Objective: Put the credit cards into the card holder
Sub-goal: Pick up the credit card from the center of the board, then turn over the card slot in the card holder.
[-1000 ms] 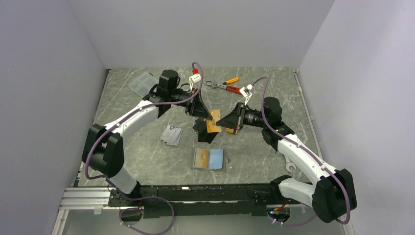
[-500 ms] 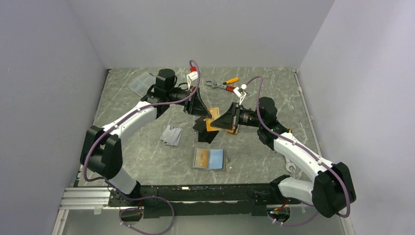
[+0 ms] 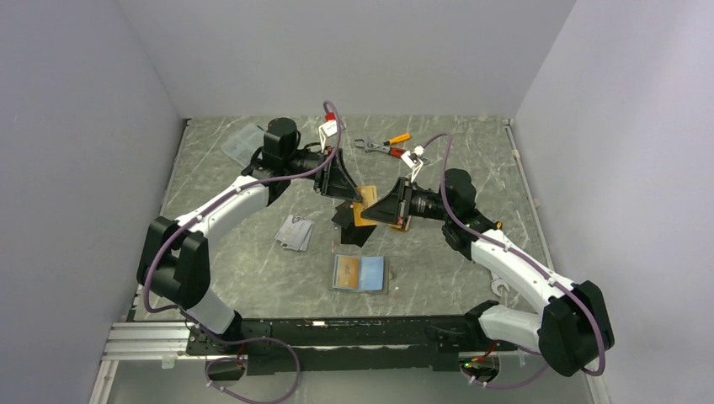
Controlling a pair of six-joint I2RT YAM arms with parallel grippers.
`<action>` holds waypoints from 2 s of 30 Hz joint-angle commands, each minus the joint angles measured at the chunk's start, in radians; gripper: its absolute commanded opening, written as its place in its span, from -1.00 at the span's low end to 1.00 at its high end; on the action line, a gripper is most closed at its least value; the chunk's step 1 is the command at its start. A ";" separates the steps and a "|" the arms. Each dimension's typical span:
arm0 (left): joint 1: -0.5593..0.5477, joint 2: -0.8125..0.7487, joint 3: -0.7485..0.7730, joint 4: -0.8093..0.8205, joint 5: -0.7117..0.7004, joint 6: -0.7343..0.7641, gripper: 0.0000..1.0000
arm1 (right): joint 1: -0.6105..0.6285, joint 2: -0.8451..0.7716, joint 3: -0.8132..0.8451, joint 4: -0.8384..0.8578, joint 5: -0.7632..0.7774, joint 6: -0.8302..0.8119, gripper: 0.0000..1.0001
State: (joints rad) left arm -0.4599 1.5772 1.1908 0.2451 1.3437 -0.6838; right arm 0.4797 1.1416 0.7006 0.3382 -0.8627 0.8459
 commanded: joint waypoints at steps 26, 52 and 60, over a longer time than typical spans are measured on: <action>0.036 -0.064 0.090 -0.800 -0.298 0.910 -0.41 | 0.020 -0.090 -0.045 -0.491 0.154 -0.201 -1.00; -0.389 0.100 -0.168 -0.767 -1.031 1.312 -0.59 | 0.020 -0.016 -0.298 -0.610 0.262 -0.191 -1.00; -0.416 0.124 -0.173 -0.764 -1.102 1.338 -0.66 | 0.020 -0.026 -0.305 -0.627 0.273 -0.199 -1.00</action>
State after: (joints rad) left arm -0.8616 1.6783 1.0138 -0.5358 0.3016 0.6178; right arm 0.5026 1.1259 0.3969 -0.2726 -0.6052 0.6624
